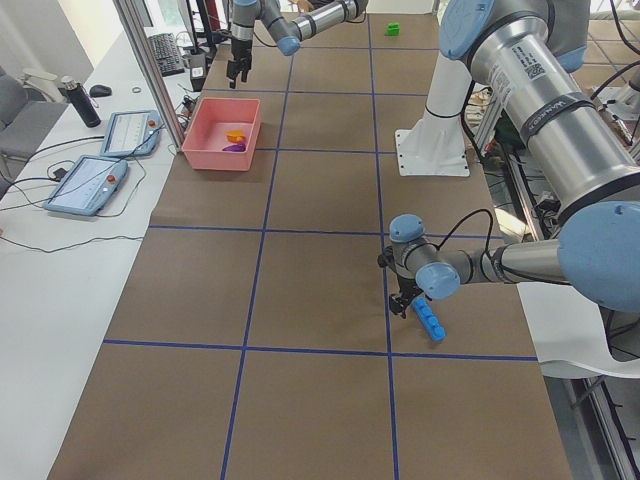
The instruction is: Put all blocks into box
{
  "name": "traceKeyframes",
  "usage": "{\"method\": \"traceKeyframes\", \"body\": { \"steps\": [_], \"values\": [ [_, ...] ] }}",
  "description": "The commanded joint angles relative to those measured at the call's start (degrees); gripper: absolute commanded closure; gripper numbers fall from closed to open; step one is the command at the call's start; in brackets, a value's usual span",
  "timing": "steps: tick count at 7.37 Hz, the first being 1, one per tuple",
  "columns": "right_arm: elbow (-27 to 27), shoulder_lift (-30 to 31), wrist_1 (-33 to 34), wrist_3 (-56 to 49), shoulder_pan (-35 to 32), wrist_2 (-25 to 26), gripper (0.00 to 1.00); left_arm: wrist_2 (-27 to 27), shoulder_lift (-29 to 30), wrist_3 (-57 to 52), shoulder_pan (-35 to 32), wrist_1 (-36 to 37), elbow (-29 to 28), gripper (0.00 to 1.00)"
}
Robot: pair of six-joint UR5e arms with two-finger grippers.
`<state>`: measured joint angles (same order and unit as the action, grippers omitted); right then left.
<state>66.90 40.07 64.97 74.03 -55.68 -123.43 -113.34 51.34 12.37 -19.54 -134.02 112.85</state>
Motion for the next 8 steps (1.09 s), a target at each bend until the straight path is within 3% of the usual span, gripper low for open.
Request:
{"method": "traceKeyframes", "body": {
  "steps": [1,3,5,7,8],
  "values": [
    [3.75,6.04,-0.2,-1.86,-0.22,-0.5,0.0,3.74,0.07,5.71,7.74,-0.1,0.17,0.08],
    [8.21,11.31,-0.11,-4.58,-0.48,-0.59,0.0,4.09,-0.01,5.65,8.38,-0.01,-0.35,0.49],
    [12.1,16.42,-0.11,-4.94,-2.05,-1.46,0.0,5.4,-0.28,5.73,8.38,0.08,-0.35,1.0],
    [16.04,23.43,-0.11,-10.71,-7.22,-7.94,0.0,5.86,-0.37,10.89,7.25,-0.27,2.18,1.0],
    [19.11,29.65,-0.28,-14.57,-8.2,-8.75,0.0,5.5,0.59,12.14,5.67,-0.1,4.98,1.0]
  ]
}}
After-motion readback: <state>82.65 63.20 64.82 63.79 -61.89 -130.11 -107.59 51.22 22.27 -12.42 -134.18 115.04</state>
